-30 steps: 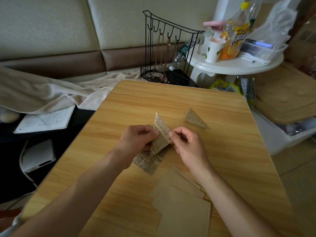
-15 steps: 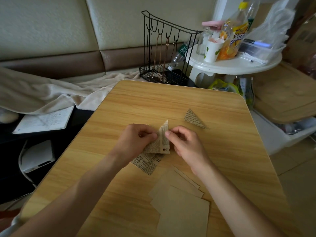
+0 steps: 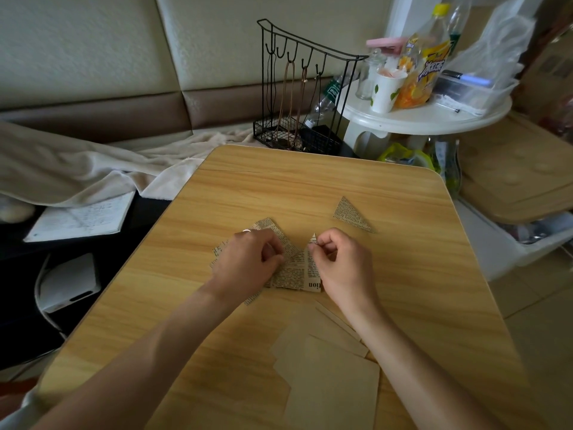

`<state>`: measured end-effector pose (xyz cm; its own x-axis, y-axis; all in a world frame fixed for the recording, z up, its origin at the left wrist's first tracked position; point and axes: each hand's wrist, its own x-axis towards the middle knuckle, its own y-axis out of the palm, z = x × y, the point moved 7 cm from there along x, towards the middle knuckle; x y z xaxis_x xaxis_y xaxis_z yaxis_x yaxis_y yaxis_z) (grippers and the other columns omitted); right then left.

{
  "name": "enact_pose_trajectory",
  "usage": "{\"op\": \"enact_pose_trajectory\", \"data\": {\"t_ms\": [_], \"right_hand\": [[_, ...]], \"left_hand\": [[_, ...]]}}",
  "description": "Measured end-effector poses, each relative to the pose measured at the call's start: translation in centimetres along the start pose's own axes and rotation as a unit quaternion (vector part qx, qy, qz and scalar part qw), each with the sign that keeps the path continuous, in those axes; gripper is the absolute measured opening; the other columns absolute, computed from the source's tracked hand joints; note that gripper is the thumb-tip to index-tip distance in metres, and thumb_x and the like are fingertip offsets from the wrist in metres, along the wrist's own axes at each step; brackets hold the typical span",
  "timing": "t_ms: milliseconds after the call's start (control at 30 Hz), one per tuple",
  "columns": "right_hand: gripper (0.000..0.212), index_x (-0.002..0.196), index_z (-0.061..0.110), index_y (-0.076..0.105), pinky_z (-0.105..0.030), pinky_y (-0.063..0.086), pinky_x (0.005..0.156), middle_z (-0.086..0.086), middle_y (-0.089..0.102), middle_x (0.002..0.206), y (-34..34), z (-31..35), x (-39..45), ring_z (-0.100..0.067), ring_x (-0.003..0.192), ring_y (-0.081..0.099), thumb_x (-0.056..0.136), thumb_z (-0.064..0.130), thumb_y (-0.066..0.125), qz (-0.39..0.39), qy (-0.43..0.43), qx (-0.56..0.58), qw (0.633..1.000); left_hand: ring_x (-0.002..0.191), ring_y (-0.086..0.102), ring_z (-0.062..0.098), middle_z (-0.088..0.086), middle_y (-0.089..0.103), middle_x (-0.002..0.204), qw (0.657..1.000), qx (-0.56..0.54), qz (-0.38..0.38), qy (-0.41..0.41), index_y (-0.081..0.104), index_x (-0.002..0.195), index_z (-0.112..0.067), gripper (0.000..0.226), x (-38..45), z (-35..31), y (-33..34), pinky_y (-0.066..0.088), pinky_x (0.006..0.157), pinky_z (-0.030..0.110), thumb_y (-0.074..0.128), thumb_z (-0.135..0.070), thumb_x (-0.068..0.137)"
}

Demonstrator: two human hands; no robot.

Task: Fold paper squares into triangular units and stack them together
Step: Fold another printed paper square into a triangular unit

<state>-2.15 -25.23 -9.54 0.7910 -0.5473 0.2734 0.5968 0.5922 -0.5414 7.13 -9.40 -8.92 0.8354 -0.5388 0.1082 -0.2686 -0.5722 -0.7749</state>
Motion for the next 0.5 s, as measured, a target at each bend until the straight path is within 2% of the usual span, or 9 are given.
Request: {"op": "enact_pose_trajectory", "data": {"t_ms": [100,167,233,333,433,500], "right_hand": [[0.010,0.086,0.010,0.067,-0.015,0.039,0.055,0.003,0.066,0.070,-0.4,0.4,-0.1,-0.007,0.056,0.055,0.093,0.012,0.074,-0.022,-0.012,-0.027,0.999],[0.009,0.089,0.008,0.066,-0.030,0.048,0.062,-0.001,0.067,0.073,-0.4,0.6,-0.3,-0.017,0.062,0.060,0.094,0.012,0.073,-0.027,-0.016,-0.051,0.998],[0.011,0.091,0.009,0.064,-0.040,0.050,0.066,-0.003,0.067,0.075,-0.4,0.5,-0.5,-0.022,0.067,0.062,0.096,0.016,0.069,-0.026,-0.010,-0.091,0.995],[0.013,0.091,0.010,0.062,-0.042,0.051,0.068,-0.005,0.066,0.080,-1.1,-0.1,-0.5,-0.025,0.074,0.063,0.097,0.020,0.068,-0.050,0.008,-0.126,0.991],[0.012,0.092,0.010,0.063,-0.039,0.048,0.073,-0.008,0.062,0.092,-1.5,-0.4,-0.5,-0.028,0.087,0.061,0.094,0.019,0.072,-0.068,0.025,-0.144,0.987],[0.018,0.098,0.008,0.061,-0.041,0.048,0.077,-0.010,0.059,0.099,-1.4,-0.2,-0.7,-0.030,0.094,0.059,0.090,0.017,0.076,-0.071,0.011,-0.153,0.986]], "left_hand": [[0.066,0.057,-0.002,-0.015,0.063,0.069,0.999,0.028,-0.032,-0.007,0.072,0.089,-0.024,0.013,0.1,0.7,-0.3,0.041,0.054,0.019,0.079,-0.015,0.084],[0.070,0.057,0.001,-0.014,0.062,0.076,0.997,0.045,-0.057,-0.017,0.072,0.091,-0.024,0.012,0.1,1.2,-0.7,0.038,0.054,0.019,0.078,-0.016,0.085],[0.079,0.061,0.012,-0.008,0.063,0.087,0.995,0.060,-0.082,-0.016,0.071,0.094,-0.022,0.011,0.0,1.2,-1.1,0.042,0.057,0.025,0.077,-0.016,0.087],[0.090,0.062,0.017,-0.003,0.064,0.097,0.990,0.058,-0.099,0.076,0.074,0.097,-0.017,0.010,-0.5,-0.8,-1.0,0.052,0.069,0.033,0.072,-0.013,0.088],[0.096,0.060,0.022,0.001,0.070,0.100,0.974,0.073,-0.050,0.207,0.079,0.103,-0.016,0.015,-1.6,-3.7,0.5,0.055,0.081,0.038,0.073,-0.017,0.090],[0.098,0.061,0.026,0.003,0.072,0.102,0.964,0.095,-0.018,0.247,0.079,0.109,-0.015,0.021,-1.9,-4.6,1.6,0.055,0.085,0.040,0.074,-0.015,0.088]]}}
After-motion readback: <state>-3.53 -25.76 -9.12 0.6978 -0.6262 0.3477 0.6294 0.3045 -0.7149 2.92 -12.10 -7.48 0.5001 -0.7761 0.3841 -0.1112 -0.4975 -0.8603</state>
